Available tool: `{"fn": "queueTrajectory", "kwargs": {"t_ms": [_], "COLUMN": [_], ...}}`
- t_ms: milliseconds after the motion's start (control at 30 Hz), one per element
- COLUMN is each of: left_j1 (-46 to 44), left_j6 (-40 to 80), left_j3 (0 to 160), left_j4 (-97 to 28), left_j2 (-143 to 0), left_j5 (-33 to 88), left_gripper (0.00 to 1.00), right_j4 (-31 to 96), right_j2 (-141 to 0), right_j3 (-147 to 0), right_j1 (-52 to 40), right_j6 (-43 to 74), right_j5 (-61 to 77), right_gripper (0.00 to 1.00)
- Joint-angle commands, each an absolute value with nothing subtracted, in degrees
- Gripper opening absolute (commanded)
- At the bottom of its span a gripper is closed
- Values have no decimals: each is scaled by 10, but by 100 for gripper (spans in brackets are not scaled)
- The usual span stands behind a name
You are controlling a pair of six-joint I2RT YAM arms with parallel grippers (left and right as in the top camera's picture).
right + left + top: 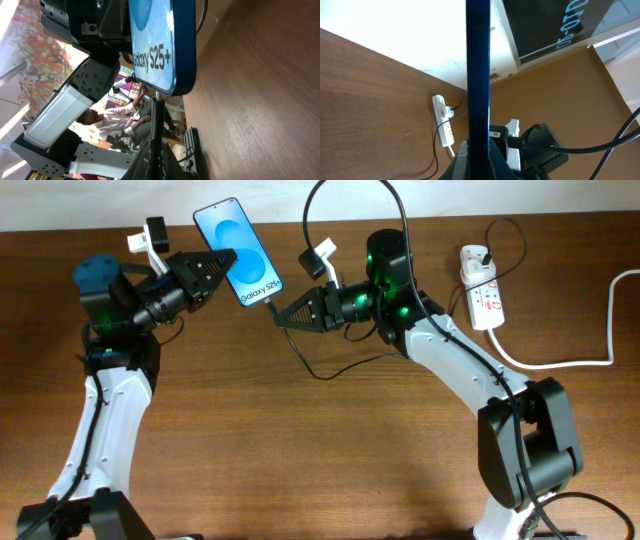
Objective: Plug charger to phone and switch on socket
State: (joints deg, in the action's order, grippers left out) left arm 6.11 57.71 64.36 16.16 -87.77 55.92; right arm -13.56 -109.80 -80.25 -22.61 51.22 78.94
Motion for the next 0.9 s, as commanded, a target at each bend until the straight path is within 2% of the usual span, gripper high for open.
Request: {"fn": "queueTrajectory", "kwargs": {"t_ms": [0,867], "left_j1": [60,51], "left_j6": [578,578], "left_j3": [645,645], "left_j4": [168,168], "left_j2": [-876,-876], "left_j5": [574,559], "left_gripper": [0,0], "right_j4": [-145,-163], "right_j2": [-1101,-1101], "right_j3": [-803,-803], "right_j1": [-229,-227], "right_j6": [514,502], "right_j5": [794,803], "right_gripper": [4,4]}}
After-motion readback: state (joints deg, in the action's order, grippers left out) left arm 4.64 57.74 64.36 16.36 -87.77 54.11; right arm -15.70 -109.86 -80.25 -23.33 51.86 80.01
